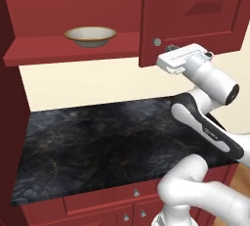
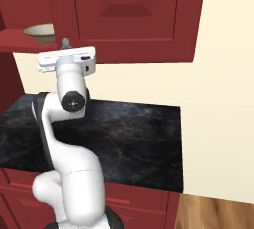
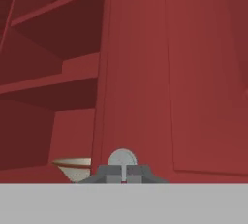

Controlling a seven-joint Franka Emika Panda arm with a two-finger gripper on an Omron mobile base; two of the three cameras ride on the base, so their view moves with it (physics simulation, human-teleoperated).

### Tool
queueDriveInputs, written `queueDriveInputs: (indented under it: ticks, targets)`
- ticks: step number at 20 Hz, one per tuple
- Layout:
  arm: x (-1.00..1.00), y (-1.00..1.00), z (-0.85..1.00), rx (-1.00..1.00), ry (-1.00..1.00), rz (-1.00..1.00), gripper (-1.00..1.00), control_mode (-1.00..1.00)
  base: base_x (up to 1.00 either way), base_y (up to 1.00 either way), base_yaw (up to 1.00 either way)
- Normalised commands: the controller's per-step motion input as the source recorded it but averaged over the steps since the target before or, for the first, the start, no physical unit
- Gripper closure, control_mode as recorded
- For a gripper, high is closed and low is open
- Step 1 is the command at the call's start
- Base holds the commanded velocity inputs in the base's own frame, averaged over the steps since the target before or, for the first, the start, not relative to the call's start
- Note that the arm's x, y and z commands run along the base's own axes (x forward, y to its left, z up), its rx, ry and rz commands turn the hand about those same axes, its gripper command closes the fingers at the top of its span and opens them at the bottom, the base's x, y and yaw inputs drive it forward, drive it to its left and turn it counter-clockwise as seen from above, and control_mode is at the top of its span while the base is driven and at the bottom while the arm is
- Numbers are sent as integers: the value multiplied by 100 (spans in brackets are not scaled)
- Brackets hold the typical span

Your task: Move the bowls from the cabinet to the plates on the dining table.

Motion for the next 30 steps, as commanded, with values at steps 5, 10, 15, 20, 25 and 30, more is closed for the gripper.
queueDriveInputs:
  ticks: [5,10,15,20,25,30]
  targets:
    - [-39,11,3,0,1,1,100,-100,0,0,0]
    - [-30,83,5,-5,1,1,100,-100,0,0,0]
    - [-28,88,26,-18,5,-1,100,-100,0,0,0]
    - [19,84,20,-24,23,-11,100,-100,0,0,0]
    - [48,89,6,-25,31,-17,-100,-100,0,0,0]
    - [33,47,1,-17,5,-7,-100,-100,0,0,0]
